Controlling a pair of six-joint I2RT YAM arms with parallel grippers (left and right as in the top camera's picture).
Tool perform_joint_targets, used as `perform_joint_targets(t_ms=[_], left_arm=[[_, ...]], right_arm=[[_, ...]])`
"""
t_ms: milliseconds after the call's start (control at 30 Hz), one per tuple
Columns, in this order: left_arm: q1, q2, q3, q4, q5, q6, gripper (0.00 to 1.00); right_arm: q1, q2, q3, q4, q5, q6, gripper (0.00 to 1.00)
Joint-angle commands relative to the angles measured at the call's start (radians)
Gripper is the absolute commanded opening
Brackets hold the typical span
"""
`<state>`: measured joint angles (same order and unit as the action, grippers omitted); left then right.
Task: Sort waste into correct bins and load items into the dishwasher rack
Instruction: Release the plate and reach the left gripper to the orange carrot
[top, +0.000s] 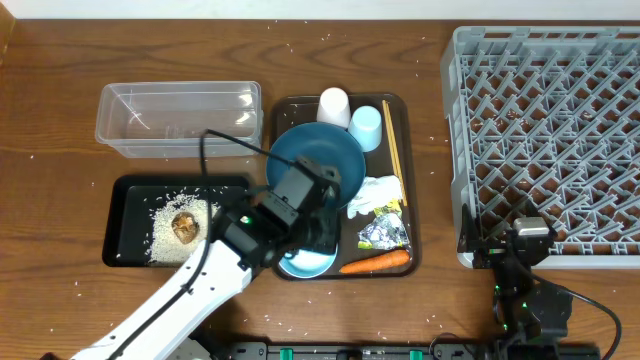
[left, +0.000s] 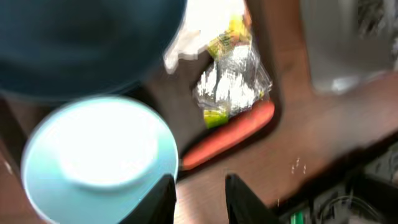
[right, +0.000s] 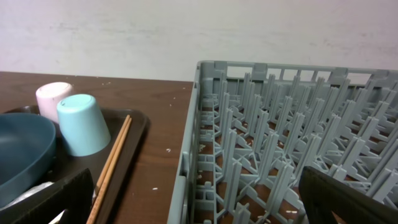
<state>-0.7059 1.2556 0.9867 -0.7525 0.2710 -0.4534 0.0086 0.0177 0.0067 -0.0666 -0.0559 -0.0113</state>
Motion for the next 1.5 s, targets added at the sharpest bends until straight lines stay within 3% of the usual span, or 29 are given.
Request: perform_joint_targets(t_ms=[0, 267, 467, 667, 800, 833, 933, 1167, 1467], left_arm=[[-0.026, 0.022, 0.032, -0.035, 0.036, -0.011, 0.28], [-0.11, 0.106, 0.191, -0.148, 0.069, 0.104, 0.29], [-0.191, 0.228, 0.243, -0.178, 0.066, 0.188, 0.51], [-0.228, 0.345, 0.243, -0.176, -0.071, 0.188, 0.76], [-0.227, 0.381, 0.243, -0.157, -0.089, 0.188, 0.81], [-0.227, 0.385, 0.243, -0.148, -0.089, 0.188, 0.87], [-0.228, 0.388, 0.24, -0.124, -0.089, 0.201, 0.88], [-0.248, 0.389, 0.203, -0.102, -0.089, 0.454, 0.87], [-0.295, 0.39, 0.172, -0.03, -0.108, 0.537, 0.77]], right_arm=[[-0.008, -0.003, -0.001, -0.004, -0.001, -0.002, 0.99], [-0.008, -0.003, -0.001, -0.004, -0.001, -0.002, 0.99], [-0.008, -0.003, -0.001, -0.004, -0.001, -0.002, 0.99], [-0.008, -0.003, -0.001, -0.004, -0.001, -0.002, 0.99], [-0.008, -0.003, -0.001, -0.004, -0.001, -0.002, 0.99], [-0.008, -0.003, -0.001, -0.004, -0.001, -0.002, 0.99], [-0.008, -0.003, -0.001, -0.004, -0.001, -0.002, 0.99], [-0.008, -0.003, -0.001, -0.004, -0.001, -0.002, 0.99], [-0.008, -0.003, -0.001, -0.004, -0.001, -0.002, 0.99]])
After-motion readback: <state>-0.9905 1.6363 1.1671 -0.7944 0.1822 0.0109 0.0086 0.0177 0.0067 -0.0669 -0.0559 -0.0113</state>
